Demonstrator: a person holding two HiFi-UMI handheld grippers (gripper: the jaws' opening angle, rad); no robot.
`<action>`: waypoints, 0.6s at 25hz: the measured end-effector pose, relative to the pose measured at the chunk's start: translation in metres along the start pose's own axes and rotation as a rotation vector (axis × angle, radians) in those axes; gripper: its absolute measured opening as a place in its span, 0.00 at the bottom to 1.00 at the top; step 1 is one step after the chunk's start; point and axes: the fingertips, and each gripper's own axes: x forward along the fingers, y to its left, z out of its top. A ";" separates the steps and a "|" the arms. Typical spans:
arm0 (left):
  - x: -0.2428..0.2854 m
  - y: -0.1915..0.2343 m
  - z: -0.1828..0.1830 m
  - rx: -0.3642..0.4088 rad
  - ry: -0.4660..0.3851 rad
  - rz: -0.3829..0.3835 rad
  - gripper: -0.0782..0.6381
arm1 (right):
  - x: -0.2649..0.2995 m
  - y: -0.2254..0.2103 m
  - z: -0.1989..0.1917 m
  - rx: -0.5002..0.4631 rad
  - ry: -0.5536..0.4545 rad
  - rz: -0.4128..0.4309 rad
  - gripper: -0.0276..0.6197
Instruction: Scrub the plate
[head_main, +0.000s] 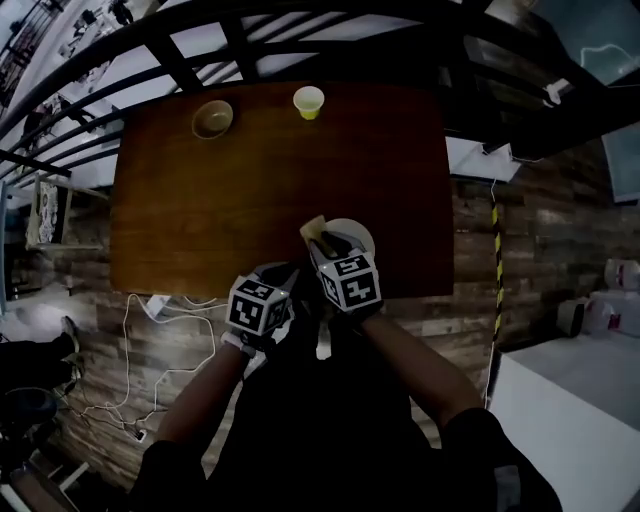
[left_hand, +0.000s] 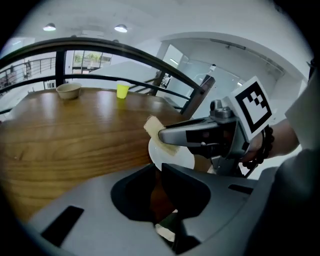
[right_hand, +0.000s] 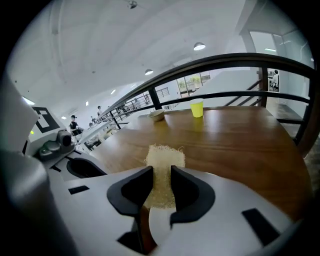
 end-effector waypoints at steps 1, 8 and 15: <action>0.009 0.004 -0.004 -0.022 0.015 0.004 0.16 | 0.006 -0.002 -0.001 -0.011 0.005 -0.005 0.23; 0.039 0.014 -0.015 -0.180 0.041 -0.012 0.16 | 0.029 -0.002 -0.010 -0.081 0.063 -0.015 0.23; 0.054 0.007 -0.011 -0.213 0.055 -0.046 0.16 | 0.034 -0.011 -0.010 -0.052 0.070 -0.016 0.23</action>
